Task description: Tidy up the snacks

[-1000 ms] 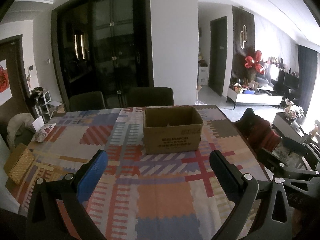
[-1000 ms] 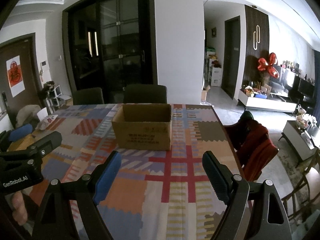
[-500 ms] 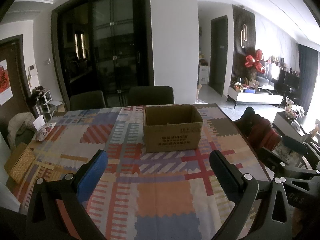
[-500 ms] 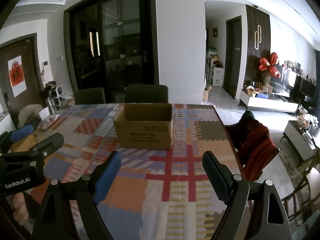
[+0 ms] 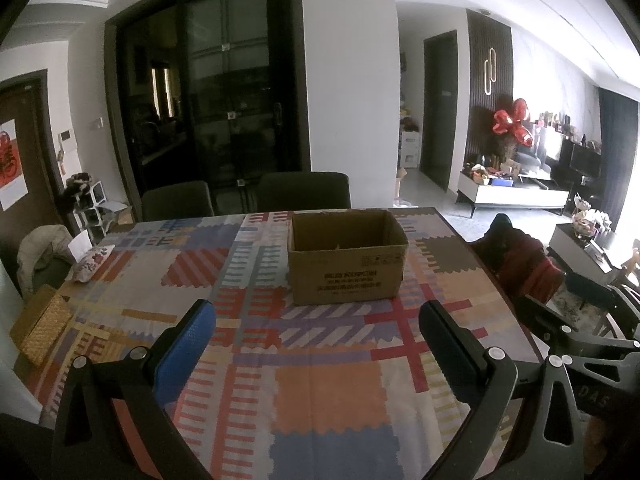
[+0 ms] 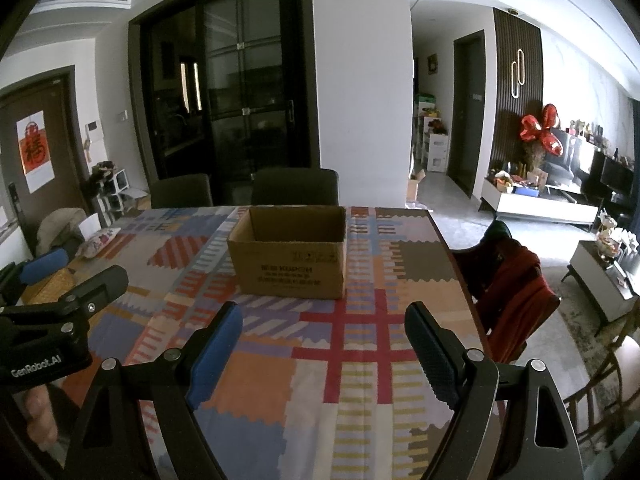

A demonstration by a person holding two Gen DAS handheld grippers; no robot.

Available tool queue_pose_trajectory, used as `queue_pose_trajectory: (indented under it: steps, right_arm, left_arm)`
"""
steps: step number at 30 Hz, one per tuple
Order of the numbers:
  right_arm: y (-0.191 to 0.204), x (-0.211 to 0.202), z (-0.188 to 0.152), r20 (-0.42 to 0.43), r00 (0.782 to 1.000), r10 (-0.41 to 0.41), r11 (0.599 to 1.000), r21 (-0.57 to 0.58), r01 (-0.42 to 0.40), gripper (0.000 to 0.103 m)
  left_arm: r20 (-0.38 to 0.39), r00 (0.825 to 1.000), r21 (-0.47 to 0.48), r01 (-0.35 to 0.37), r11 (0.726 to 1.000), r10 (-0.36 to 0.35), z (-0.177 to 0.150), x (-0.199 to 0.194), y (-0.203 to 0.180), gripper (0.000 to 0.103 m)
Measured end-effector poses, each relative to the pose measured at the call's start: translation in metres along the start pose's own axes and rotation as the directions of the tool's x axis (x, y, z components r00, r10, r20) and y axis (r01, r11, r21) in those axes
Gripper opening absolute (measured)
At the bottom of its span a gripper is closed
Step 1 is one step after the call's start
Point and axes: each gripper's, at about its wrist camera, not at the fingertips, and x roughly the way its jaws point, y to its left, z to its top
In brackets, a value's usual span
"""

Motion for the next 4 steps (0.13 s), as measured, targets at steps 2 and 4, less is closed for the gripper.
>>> queue_pose_trajectory:
  steps: [2,4]
  right_arm:
    - [0.0,0.0002,0.0002,-0.001,1.0,0.0,1.0,0.0,0.0,0.084]
    - [0.0003,-0.0002,-0.0004,-0.002,1.0,0.0,1.0,0.0,0.0,0.084]
  left_arm:
    - [-0.003,1.0,-0.001,-0.003,1.0,0.003,-0.0004,-0.0001,0.0004,0.103]
    - [-0.005,1.0,-0.001,-0.003,1.0,0.003,-0.0006,-0.0003,0.0009,0.103]
